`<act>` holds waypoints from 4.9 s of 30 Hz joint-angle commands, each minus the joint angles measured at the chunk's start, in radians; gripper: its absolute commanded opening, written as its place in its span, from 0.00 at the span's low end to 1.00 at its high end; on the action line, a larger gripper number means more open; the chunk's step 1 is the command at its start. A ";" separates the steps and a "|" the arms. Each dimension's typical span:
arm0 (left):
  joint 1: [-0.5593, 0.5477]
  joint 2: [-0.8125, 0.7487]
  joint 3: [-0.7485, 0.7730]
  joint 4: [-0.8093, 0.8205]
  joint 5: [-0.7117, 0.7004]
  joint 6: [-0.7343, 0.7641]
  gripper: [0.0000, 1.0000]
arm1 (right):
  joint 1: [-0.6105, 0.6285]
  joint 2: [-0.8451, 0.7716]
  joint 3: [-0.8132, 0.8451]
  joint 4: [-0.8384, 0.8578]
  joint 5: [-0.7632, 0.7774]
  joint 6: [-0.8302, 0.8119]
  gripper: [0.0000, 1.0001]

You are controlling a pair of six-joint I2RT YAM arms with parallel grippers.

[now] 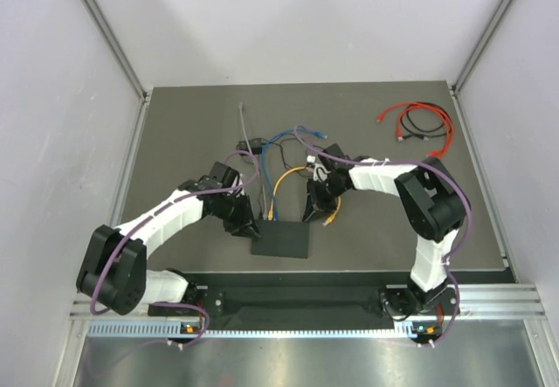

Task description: Pull the plug from the switch port

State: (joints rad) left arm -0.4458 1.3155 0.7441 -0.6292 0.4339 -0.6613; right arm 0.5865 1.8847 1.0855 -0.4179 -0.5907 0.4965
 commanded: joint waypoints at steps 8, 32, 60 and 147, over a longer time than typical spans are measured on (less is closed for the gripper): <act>-0.001 -0.010 -0.026 0.049 0.052 -0.018 0.24 | 0.029 -0.029 0.143 0.044 -0.044 0.022 0.28; -0.001 0.079 -0.026 0.046 0.083 -0.014 0.25 | 0.072 0.214 0.221 0.186 -0.287 0.045 0.39; 0.001 0.129 -0.009 0.056 0.078 -0.023 0.25 | 0.082 0.315 0.278 0.156 -0.377 -0.032 0.34; -0.001 0.205 0.015 -0.026 0.058 0.043 0.25 | 0.076 0.171 0.156 0.359 0.080 0.175 0.00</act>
State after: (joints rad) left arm -0.4458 1.4979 0.7536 -0.6285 0.5480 -0.6537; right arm 0.6933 2.0323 1.2198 -0.1261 -0.5804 0.6407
